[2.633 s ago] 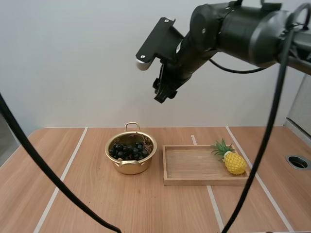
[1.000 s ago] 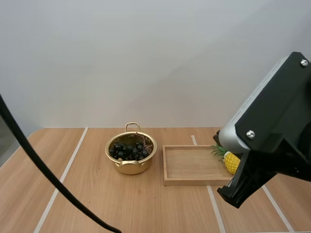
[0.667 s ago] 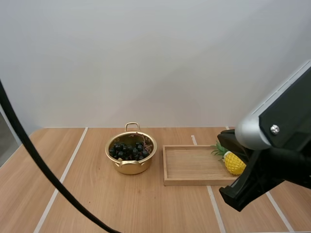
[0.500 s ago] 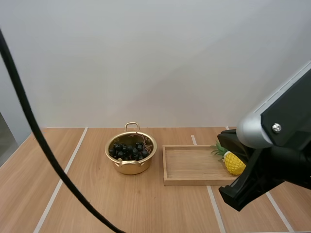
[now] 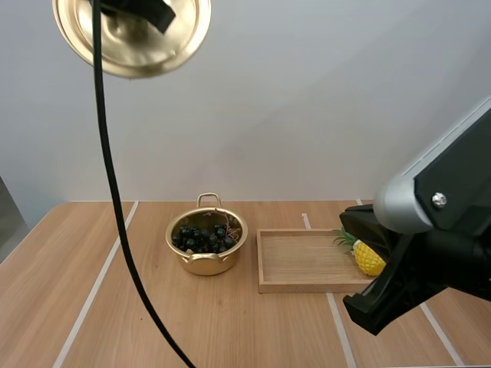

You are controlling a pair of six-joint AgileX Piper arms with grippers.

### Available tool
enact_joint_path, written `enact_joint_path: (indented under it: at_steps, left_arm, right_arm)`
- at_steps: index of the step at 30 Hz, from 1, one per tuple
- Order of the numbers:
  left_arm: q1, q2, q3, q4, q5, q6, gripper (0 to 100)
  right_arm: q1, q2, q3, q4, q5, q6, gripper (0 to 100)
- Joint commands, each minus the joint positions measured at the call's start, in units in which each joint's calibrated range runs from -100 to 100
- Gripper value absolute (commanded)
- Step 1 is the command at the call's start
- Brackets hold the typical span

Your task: Open the pot, put the grape inside, and close it

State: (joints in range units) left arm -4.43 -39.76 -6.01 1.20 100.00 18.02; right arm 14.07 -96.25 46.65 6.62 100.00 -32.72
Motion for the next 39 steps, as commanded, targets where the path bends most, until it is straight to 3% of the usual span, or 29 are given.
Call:
enact_joint_path:
  at_steps: [1,11,30,39]
  left_arm:
    - [-0.32,1.10,5.46,-2.98,0.00,2.61,0]
    - [-0.32,11.06,14.80,-5.96,0.00,10.37,0]
    - [-0.32,36.90,14.92,-10.41,0.00,12.12,0]
    - [-0.32,42.18,16.93,-10.81,0.00,12.27,0]
  right_arm:
    - [-0.25,-0.34,0.06,0.38,0.00,0.14,0]
    - [-0.25,-0.34,0.06,0.38,0.00,0.14,0]
    - [-0.25,-0.34,0.06,0.38,0.00,0.14,0]
    - [-0.25,-0.34,0.06,-0.47,0.00,0.14,0]
